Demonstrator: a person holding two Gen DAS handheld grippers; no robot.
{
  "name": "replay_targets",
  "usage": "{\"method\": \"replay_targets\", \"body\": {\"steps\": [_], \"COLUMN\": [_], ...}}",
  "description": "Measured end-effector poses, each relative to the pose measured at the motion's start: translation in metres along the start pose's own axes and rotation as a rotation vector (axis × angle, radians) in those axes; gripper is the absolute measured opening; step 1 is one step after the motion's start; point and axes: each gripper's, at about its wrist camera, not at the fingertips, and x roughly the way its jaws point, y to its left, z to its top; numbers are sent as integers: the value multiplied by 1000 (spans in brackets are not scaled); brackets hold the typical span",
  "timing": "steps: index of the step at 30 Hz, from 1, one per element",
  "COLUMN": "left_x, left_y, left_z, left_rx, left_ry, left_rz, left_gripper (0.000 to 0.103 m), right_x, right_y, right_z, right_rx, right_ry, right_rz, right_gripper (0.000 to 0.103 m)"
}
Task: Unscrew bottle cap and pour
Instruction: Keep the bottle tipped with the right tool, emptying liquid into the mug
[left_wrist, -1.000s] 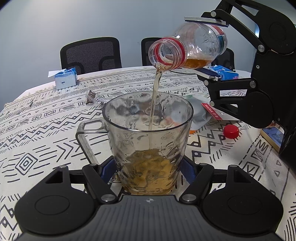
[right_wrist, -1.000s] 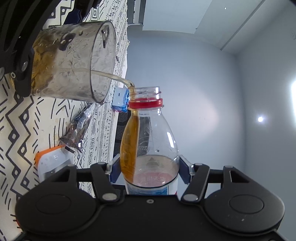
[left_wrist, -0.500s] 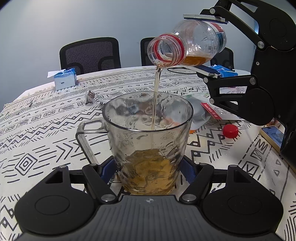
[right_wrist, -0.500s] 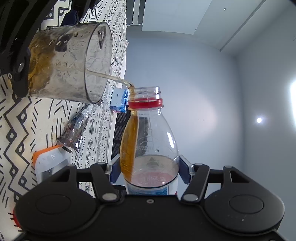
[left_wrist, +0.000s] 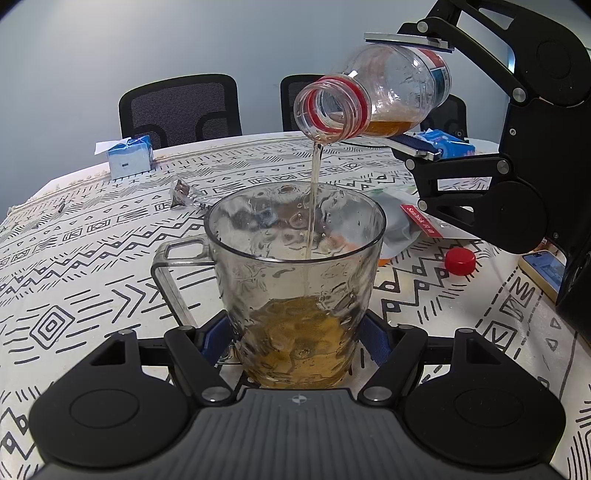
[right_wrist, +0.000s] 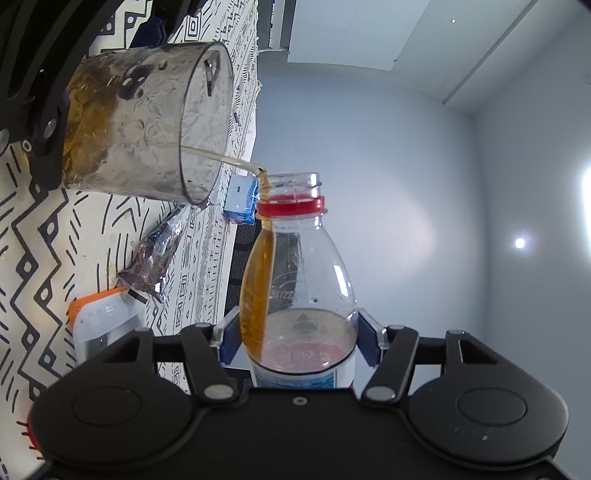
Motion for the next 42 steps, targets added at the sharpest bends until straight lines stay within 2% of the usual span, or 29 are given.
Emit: {"method": "replay_targets", "body": {"steps": [42], "left_x": [-2], "left_y": [-1], "left_z": [-1], "left_rx": [-4], "left_ry": [0], "left_rz": [-1], "left_gripper": [71], "right_x": [-6], "right_y": [-1], "right_z": [3], "right_rx": [-32], "right_ry": [-14], "right_rz": [-5], "right_gripper": [65]}}
